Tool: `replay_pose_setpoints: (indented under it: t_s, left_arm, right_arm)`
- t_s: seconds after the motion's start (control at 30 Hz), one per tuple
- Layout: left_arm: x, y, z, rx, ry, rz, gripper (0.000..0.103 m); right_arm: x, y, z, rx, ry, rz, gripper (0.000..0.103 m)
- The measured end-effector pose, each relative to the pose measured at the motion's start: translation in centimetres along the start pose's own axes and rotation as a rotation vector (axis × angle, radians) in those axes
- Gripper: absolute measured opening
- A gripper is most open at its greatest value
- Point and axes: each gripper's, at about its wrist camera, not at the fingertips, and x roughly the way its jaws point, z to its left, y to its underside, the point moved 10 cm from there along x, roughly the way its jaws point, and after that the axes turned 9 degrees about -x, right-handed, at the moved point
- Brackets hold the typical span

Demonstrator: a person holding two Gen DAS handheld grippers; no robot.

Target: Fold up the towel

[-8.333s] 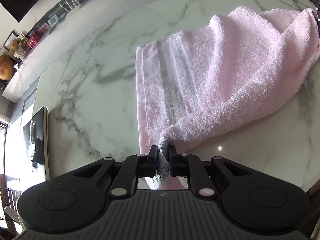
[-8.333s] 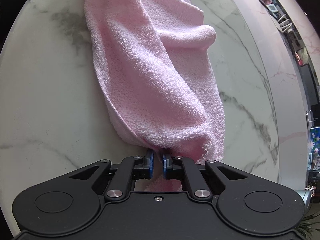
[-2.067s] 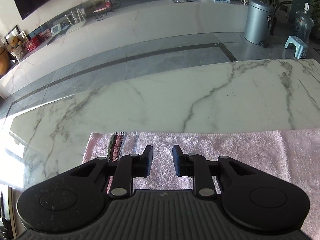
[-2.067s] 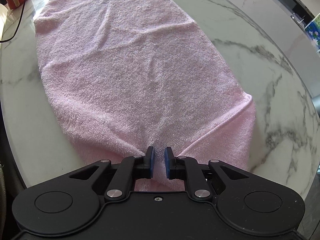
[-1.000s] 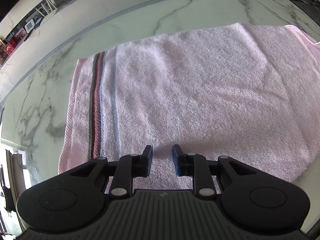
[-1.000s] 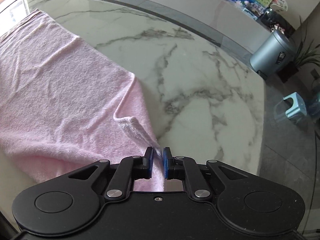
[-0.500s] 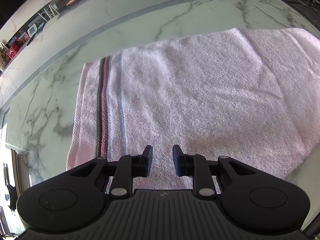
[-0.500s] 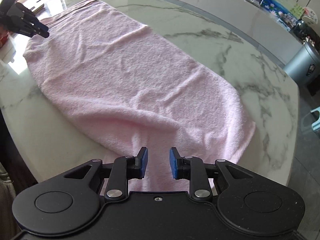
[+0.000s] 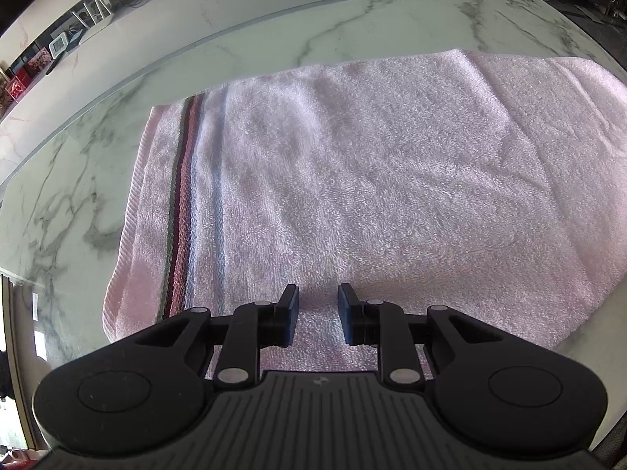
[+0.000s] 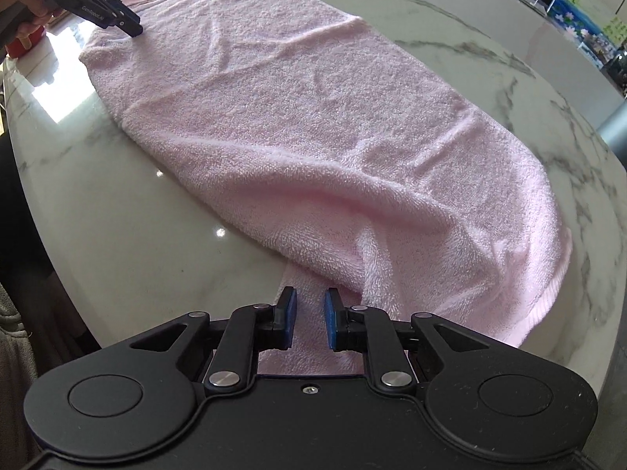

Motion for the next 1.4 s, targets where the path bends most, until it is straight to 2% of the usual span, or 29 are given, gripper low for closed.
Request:
replay_pose_setpoints:
  t_s: [0.2, 0.4, 0.63, 0.8, 0.87, 1.0, 1.1, 1.2, 1.33, 1.4]
  left_arm:
    - [0.2, -0.2, 1.9, -0.045, -0.033, 0.004, 0.026]
    - [0.5, -0.4, 4.0, -0.086, -0.067, -0.004, 0.026]
    - [0.8, -1.2, 4.4, -0.105, -0.082, -0.012, 0.026]
    - [1.2, -2.1, 4.4, -0.130, -0.098, -0.021, 0.026]
    - [1.1, -2.1, 4.1, -0.118, -0.099, -0.018, 0.025]
    - [-0.8, -2.0, 2.1, -0.046, -0.039, -0.052, 0.025]
    - [-1.4, -1.5, 0.2, 0.053, -0.011, -0.032, 0.025]
    - [-1.1, -0.7, -1.3, 0.106, 0.017, -0.002, 0.025]
    - [0.3, 0.2, -2.3, 0.125, 0.030, 0.038, 0.025]
    - [0.7, -0.1, -2.3, 0.119, 0.036, 0.025, 0.025]
  right_arm:
    - [-0.6, 1.9, 1.1, -0.051, -0.061, 0.048, 0.015]
    - [-1.7, 5.1, 2.3, -0.121, -0.107, 0.118, 0.015]
    - [-2.6, 8.2, 2.4, -0.128, -0.152, 0.174, 0.015]
    - [-2.8, 8.7, 2.3, -0.131, -0.157, 0.190, 0.014]
    - [-2.9, 8.5, 2.4, -0.130, -0.167, 0.195, 0.015]
    - [-4.2, 6.2, 2.1, -0.104, -0.172, 0.095, 0.015]
    - [-4.4, 3.6, 1.8, -0.122, -0.125, 0.040, 0.015]
    - [-3.1, 1.2, 1.2, -0.101, -0.038, 0.020, 0.015]
    - [-1.3, -1.1, 0.9, -0.058, -0.005, 0.014, 0.015]
    - [-0.4, -1.6, 0.5, -0.049, 0.012, 0.026, 0.015]
